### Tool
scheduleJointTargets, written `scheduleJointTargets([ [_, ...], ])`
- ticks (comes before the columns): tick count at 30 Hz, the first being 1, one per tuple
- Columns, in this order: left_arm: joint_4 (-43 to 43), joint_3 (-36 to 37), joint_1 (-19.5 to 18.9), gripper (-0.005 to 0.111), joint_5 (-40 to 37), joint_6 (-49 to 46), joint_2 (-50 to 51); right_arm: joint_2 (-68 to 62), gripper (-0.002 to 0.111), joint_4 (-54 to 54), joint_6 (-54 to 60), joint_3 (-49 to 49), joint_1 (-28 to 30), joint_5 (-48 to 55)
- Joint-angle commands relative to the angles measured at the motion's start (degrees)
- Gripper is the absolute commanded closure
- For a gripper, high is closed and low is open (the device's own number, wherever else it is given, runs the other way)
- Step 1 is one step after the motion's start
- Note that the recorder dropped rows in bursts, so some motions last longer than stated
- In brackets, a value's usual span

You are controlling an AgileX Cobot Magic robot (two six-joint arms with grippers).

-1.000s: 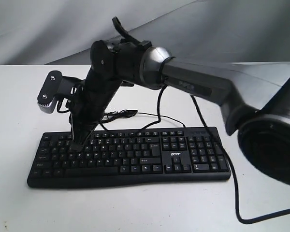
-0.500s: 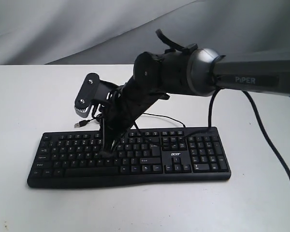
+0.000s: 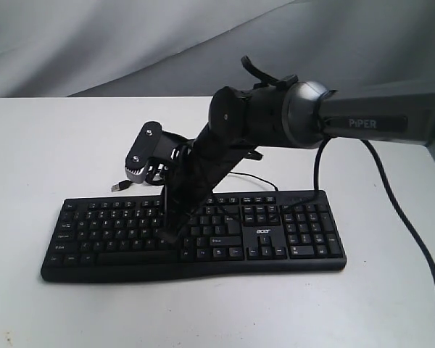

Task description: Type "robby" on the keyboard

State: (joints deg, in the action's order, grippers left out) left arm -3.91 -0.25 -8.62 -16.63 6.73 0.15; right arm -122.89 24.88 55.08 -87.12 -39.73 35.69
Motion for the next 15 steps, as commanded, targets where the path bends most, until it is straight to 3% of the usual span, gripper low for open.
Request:
scheduleJointTargets([
  [1,0.5,0.2,-0.1,0.106,0.3,0.2,-0.1,0.0,0.108,-2.1,-1.8,0.1,0.6,2.1],
  [15,0.5,0.2,-0.1,0.106,0.3,0.2,-0.1,-1.1,0.108,-3.5,-2.9,0.1,1.0,0.2],
])
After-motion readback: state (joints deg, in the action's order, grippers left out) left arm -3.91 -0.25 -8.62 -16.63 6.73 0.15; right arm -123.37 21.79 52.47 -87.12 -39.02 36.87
